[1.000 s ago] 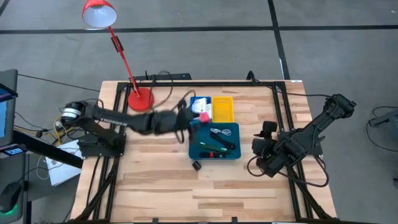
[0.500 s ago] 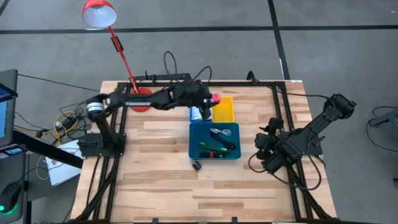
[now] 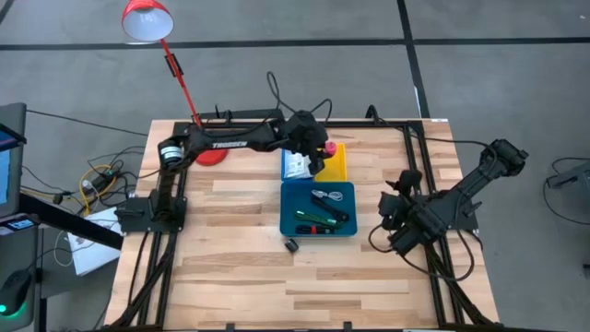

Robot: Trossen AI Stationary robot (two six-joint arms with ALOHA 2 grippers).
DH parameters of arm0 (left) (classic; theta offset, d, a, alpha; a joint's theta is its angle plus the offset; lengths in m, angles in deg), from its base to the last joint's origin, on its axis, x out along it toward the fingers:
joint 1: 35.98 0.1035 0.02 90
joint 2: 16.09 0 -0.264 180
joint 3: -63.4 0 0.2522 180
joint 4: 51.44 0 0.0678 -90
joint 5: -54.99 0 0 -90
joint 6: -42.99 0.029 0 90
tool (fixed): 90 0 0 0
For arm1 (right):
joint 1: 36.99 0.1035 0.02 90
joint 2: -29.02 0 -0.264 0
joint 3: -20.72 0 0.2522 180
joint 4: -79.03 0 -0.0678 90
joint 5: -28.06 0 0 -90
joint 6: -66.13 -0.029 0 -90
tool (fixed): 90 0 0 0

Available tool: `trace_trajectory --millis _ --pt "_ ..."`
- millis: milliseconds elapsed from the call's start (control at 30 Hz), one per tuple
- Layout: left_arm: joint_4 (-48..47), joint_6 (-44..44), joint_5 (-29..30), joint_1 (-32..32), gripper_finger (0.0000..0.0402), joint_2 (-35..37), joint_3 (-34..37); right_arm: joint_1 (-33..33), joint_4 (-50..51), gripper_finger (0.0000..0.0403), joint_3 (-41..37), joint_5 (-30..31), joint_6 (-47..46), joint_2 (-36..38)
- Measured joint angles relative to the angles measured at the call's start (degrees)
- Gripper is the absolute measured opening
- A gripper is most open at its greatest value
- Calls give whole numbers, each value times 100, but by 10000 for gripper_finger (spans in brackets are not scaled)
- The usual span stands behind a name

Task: Pick and place items into bin
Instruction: Put the pink charger adapter into the yellow basket, then put the black charger adapter into the yellow basket

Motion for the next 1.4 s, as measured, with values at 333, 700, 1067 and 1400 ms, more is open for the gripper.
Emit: trace_trajectory --millis 333,700,1067,1400 --pt "-540 5 -55 279 140 -305 -440 -48 -46 164 22 128 700 0" --pt "-558 347 -468 277 165 -303 -440 -48 -10 165 22 167 747 0" --pt "-558 852 -2 177 198 -303 -440 -48 -32 164 24 438 718 0" --pt "-1482 679 732 106 198 -230 -540 -48 -73 164 24 2397 -787 0"
